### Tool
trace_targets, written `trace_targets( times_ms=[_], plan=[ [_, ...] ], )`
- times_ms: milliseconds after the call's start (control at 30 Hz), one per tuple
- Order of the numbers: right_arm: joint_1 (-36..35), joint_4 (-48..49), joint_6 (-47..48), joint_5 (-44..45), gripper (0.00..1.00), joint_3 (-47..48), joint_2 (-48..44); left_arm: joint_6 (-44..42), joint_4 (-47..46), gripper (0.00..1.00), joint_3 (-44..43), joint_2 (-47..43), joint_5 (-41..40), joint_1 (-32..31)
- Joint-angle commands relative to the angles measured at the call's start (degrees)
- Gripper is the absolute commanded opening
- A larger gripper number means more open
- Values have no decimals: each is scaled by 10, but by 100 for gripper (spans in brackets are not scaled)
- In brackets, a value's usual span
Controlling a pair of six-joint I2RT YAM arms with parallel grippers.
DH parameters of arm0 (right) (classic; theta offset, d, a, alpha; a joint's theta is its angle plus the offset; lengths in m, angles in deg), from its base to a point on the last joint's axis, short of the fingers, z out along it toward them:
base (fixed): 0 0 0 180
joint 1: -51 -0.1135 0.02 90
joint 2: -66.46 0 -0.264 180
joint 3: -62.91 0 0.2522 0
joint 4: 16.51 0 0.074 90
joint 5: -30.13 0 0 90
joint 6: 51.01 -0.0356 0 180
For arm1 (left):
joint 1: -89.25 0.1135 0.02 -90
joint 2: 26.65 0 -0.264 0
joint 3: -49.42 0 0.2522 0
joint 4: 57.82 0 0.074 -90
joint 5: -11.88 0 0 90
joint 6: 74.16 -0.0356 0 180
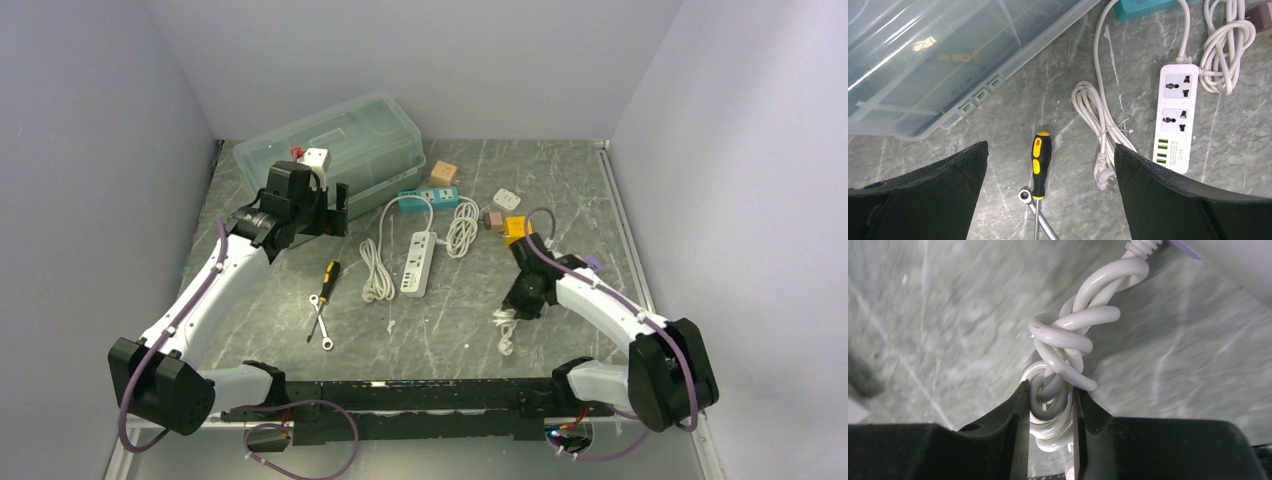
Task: Pull the plug off the socket
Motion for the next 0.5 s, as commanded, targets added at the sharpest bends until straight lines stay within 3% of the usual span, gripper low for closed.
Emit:
trace_targets(
  times_ms=[0,167,333,467],
  plan=[
    [-108,20,-143,-27,0,-9,-26,15,-17,100,-5,7,14,6],
    [-235,71,-264,11,0,5,10,11,-18,100,-1,12,-8,7],
    [-374,121,-351,56,0,78,127,12,-19,100,-2,22,-10,7],
    [-443,161,-363,58,0,163,230,11,-15,100,-4,32,-14,9]
  ],
)
